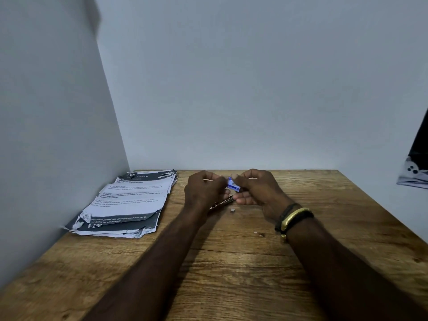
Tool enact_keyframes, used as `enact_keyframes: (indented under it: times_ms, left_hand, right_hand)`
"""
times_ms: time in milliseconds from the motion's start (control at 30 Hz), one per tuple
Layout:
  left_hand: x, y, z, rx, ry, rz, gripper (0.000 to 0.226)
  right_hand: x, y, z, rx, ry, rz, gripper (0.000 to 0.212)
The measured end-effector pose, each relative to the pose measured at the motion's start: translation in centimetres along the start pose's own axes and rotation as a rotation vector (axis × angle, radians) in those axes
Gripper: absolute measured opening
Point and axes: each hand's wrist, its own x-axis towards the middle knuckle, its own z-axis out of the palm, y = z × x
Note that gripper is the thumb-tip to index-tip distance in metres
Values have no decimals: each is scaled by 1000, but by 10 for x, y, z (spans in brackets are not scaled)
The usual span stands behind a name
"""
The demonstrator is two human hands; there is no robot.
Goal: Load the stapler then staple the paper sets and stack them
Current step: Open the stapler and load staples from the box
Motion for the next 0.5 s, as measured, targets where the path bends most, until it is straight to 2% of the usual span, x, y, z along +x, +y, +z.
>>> enact_keyframes:
  times_ms: [67, 133, 333, 500]
  left_hand:
    - [-2, 2, 0, -100, -51, -75, 33]
    - [-3, 3, 0, -177, -78, -128, 38]
    - [-1, 9, -7, -297, -42, -172, 26]
    - [4, 10, -12, -254, -15, -157, 22]
  right_hand:
    - [0, 1, 2, 1, -10, -12, 27]
    - [0, 1, 3, 16, -21, -22, 28]
    - [0, -3, -3, 110, -111, -28, 20]
    - [-3, -6, -5, 148, -139, -40, 9]
